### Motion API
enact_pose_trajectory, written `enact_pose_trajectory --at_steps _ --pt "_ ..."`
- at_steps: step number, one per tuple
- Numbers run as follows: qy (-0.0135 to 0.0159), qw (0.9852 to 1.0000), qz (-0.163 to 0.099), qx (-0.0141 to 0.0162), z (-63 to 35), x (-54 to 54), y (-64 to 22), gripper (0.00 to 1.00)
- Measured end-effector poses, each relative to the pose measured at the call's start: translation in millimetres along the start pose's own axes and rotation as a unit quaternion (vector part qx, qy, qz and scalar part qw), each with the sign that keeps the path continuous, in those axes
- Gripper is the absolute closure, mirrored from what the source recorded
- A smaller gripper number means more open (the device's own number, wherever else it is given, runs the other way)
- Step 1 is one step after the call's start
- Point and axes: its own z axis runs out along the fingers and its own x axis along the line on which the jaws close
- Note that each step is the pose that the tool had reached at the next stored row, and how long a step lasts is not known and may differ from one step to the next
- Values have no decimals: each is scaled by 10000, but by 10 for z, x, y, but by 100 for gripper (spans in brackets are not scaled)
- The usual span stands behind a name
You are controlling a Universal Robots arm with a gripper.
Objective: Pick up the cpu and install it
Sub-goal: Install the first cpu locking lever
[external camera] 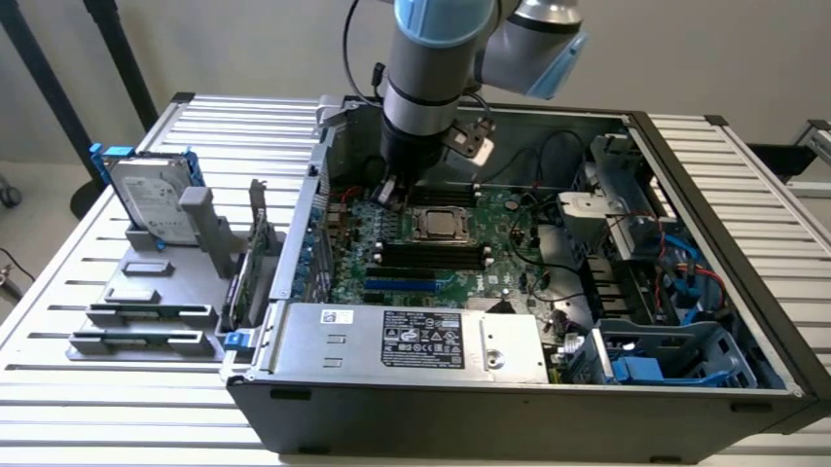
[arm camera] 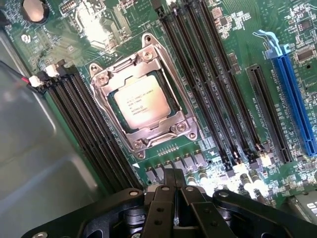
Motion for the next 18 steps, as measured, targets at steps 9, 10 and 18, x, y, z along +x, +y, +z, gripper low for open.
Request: enact_pose_trajectory --at_steps 9,10,18 --pt "-110 9984 -548 27 1 6 -2 89" --pt "-121 9981 -610 26 1 6 -2 89" --pt "-147 9968 -781 13 1 10 -5 89"
